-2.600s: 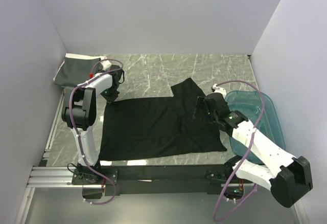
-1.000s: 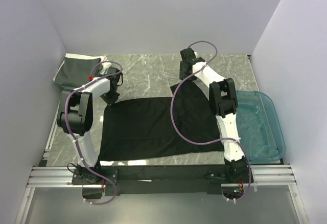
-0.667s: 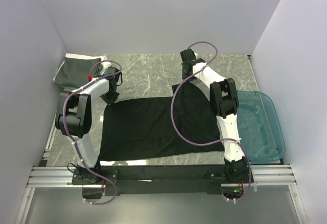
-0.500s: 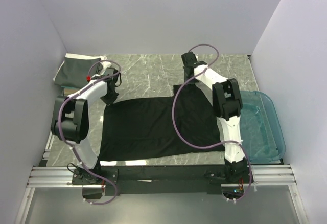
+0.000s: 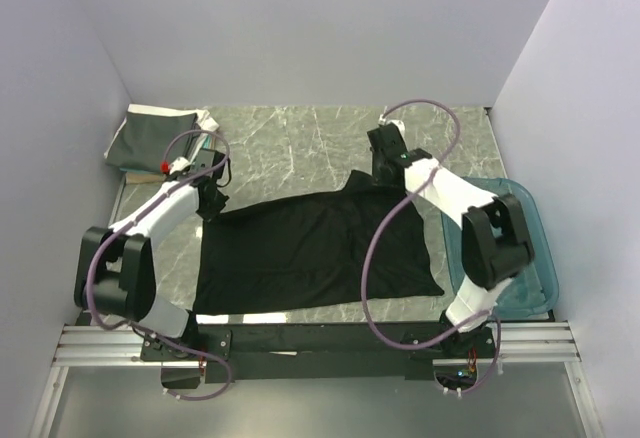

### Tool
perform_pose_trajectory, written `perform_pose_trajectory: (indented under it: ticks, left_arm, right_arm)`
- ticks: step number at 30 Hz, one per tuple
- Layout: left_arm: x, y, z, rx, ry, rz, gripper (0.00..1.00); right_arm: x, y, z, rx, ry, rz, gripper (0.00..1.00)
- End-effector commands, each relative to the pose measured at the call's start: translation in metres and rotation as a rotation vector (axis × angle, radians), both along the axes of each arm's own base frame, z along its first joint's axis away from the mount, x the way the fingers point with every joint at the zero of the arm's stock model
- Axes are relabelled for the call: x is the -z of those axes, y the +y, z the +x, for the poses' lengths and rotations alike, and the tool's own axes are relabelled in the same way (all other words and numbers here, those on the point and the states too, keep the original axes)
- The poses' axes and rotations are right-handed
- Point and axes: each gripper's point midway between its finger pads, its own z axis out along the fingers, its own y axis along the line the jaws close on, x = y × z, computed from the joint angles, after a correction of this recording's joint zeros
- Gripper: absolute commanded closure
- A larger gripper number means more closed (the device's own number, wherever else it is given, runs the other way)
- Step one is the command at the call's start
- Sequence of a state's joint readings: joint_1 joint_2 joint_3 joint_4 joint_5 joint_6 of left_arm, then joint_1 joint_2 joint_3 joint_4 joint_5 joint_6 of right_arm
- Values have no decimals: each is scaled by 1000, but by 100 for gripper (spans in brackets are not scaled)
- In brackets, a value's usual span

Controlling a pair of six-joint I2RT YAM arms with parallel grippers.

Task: Fold and stack the t-shirts
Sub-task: Fold the tshirt

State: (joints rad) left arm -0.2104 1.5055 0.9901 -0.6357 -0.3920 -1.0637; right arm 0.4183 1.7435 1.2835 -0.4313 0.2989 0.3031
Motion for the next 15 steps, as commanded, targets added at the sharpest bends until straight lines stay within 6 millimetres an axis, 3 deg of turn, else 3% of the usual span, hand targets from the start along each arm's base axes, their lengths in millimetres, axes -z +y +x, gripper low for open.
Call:
perform_pose_trajectory:
  ticks: [1, 6, 11, 14, 15]
  left_arm:
    - [-15, -5, -2, 1, -75, -32, 99]
    - [-18, 0, -21, -12, -103, -36, 99]
    - [-19, 5, -34, -23, -121, -32, 99]
    - [-20, 5, -39, -20, -128, -36, 99]
    - [-21, 5, -40, -20, -134, -40, 99]
  right_arm:
    - [-23, -8, -20, 47, -83, 14, 97]
    - [-21, -22, -57, 71, -77, 11, 97]
    - [-42, -26, -85, 62, -130, 54, 97]
    - [-41, -26, -104, 44, -129, 88, 97]
    - [-33, -28, -112, 42, -112, 90, 97]
